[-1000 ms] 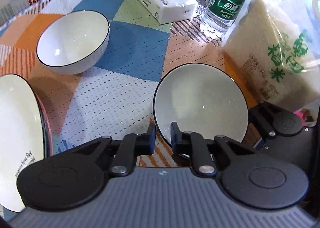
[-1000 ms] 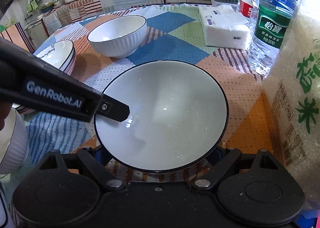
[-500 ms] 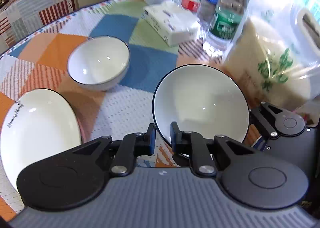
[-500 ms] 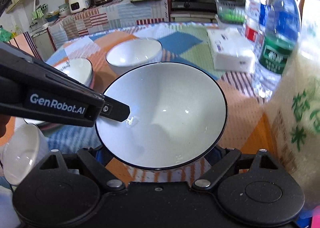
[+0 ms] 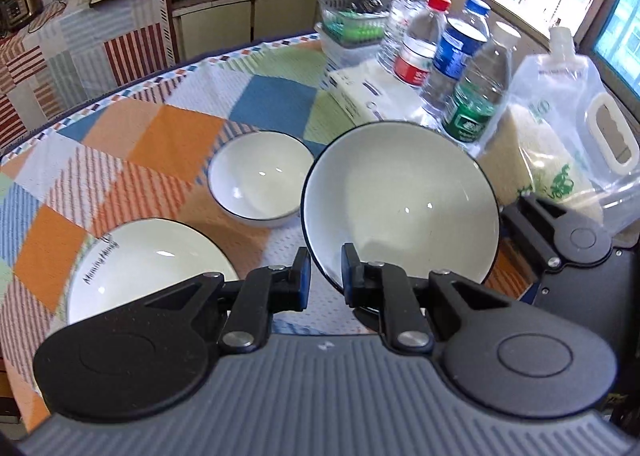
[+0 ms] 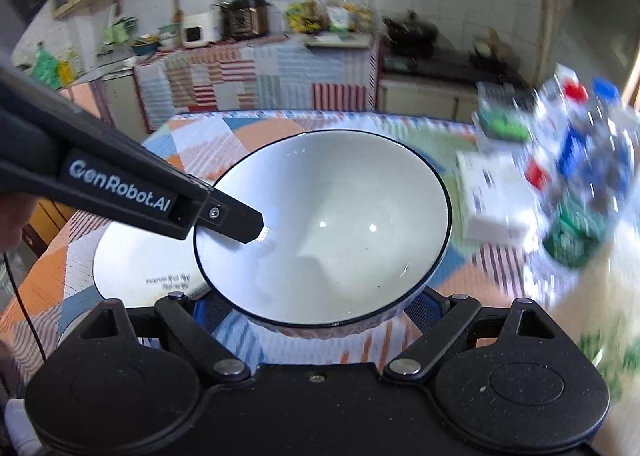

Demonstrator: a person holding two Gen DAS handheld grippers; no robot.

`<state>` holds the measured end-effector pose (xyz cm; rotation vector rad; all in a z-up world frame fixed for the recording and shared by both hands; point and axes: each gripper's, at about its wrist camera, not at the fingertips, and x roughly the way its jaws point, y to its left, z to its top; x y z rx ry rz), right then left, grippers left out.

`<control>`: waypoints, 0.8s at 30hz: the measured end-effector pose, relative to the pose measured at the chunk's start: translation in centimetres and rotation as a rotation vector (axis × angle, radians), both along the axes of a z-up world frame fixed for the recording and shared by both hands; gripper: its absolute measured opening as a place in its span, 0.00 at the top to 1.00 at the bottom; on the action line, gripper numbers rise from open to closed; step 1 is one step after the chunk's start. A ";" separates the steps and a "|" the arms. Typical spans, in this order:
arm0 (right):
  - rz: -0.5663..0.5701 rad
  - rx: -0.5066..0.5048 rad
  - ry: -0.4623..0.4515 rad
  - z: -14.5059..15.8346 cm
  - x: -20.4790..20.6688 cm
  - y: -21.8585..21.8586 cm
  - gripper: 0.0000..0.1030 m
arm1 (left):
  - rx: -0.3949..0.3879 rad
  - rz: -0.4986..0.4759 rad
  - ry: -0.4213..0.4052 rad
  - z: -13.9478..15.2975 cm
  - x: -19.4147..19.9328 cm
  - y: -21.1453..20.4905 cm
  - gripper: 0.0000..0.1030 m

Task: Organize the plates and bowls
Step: 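Carry the held bowl onto the other white bowl and release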

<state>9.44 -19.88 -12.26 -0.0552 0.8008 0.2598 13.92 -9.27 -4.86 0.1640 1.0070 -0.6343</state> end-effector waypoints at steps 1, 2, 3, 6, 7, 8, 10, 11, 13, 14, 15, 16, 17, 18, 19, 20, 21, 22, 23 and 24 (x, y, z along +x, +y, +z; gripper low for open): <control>0.028 -0.023 -0.021 0.3 0.2 0.4 0.11 | -0.004 0.007 0.002 0.2 0.3 0.4 0.86; 0.053 -0.036 -0.033 0.6 0.5 0.6 0.11 | -0.011 0.014 0.004 0.4 0.6 0.7 0.86; 0.072 -0.036 -0.037 0.8 0.8 0.7 0.11 | -0.017 0.021 0.005 0.6 0.9 1.0 0.86; 0.114 -0.013 -0.017 1.4 2.3 0.7 0.11 | -0.023 0.041 -0.001 0.9 1.9 1.6 0.86; 0.124 -0.004 -0.009 1.6 2.8 0.7 0.11 | -0.022 0.050 -0.003 1.0 2.3 1.7 0.86; 0.136 0.004 -0.003 1.6 3.4 0.6 0.11 | -0.019 0.058 -0.003 0.9 2.8 1.8 0.86; 0.166 0.011 0.006 1.6 4.5 0.7 0.11 | -0.014 0.077 0.000 0.6 4.0 2.0 0.86; 0.181 0.014 0.013 1.5 5.3 0.8 0.11 | -0.012 0.088 0.003 0.5 4.5 2.0 0.86; 0.207 0.023 0.033 1.1 6.9 0.8 0.11 | -0.013 0.118 0.010 -0.1 5.8 2.3 0.86; 0.220 0.029 0.042 0.9 7.8 0.8 0.11 | -0.011 0.125 0.006 -0.4 6.3 2.3 0.86; 0.231 0.036 0.053 0.6 8.6 0.8 0.11 | -0.007 0.132 0.005 -0.8 6.9 2.3 0.86; 0.239 0.042 0.067 0.2 9.4 0.9 0.12 | -0.001 0.139 0.007 -1.2 7.5 2.3 0.86; 0.245 0.043 0.081 -0.2 10.2 1.0 0.12 | 0.004 0.145 0.015 -1.6 8.1 2.2 0.86; 0.249 0.036 0.096 -0.6 10.8 1.1 0.12 | 0.004 0.153 0.028 -2.1 8.7 2.2 0.86; 0.250 0.030 0.117 -1.0 11.5 1.3 0.12 | 0.003 0.161 0.040 -2.6 9.3 2.2 0.86; 0.249 0.027 0.143 -1.3 12.2 1.5 0.12 | 0.000 0.170 0.047 -3.1 9.7 2.3 0.86; 0.245 0.025 0.172 -1.7 12.8 1.6 0.12 | 0.001 0.180 0.048 -3.6 10.0 2.4 0.86; 0.243 0.023 0.196 -2.0 13.4 1.8 0.12 | 0.002 0.188 0.049 -4.1 10.2 2.4 0.85; 0.246 0.011 0.208 -2.3 13.8 2.0 0.12 | 0.004 0.197 0.055 -4.7 10.6 2.5 0.85; 0.251 -0.007 0.212 -2.7 14.1 2.3 0.12 | 0.004 0.204 0.064 -5.3 10.9 2.5 0.85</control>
